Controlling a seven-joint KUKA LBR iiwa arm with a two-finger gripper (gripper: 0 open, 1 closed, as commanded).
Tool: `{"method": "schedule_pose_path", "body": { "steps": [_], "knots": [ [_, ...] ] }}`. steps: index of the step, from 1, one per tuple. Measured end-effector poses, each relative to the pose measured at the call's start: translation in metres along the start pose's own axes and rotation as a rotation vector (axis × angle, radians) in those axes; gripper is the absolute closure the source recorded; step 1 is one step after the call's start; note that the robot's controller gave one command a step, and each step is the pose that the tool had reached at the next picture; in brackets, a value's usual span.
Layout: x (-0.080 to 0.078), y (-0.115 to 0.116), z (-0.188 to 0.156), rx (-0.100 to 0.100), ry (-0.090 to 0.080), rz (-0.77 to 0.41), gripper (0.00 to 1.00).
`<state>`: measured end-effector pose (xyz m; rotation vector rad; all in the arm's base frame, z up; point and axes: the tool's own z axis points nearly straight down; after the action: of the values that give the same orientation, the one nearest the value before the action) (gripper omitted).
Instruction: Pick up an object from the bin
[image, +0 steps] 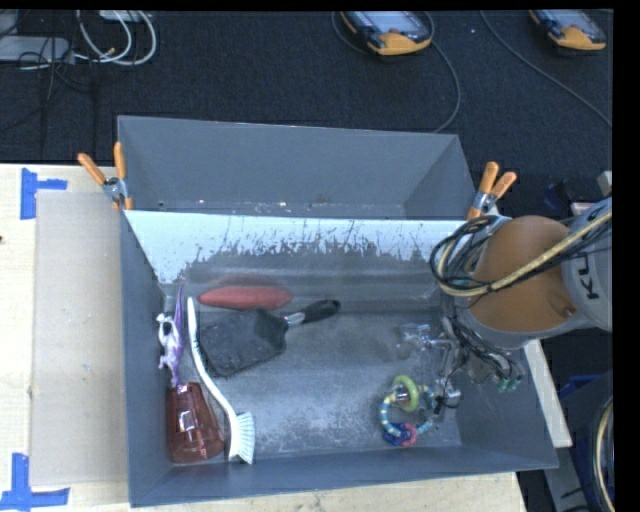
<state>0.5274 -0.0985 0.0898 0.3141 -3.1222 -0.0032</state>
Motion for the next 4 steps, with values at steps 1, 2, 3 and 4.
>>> {"method": "schedule_pose_path", "body": {
  "steps": [1, 2, 3, 4],
  "knots": [
    [-0.002, 0.000, 0.004, -0.001, 0.002, 0.064, 0.00],
    [0.011, 0.021, 0.021, -0.002, 0.002, -0.075, 1.00],
    [0.011, 0.021, 0.021, -0.001, 0.002, -0.076, 1.00],
    [0.012, 0.022, 0.017, -0.004, 0.006, -0.076, 1.00]
  ]
}}
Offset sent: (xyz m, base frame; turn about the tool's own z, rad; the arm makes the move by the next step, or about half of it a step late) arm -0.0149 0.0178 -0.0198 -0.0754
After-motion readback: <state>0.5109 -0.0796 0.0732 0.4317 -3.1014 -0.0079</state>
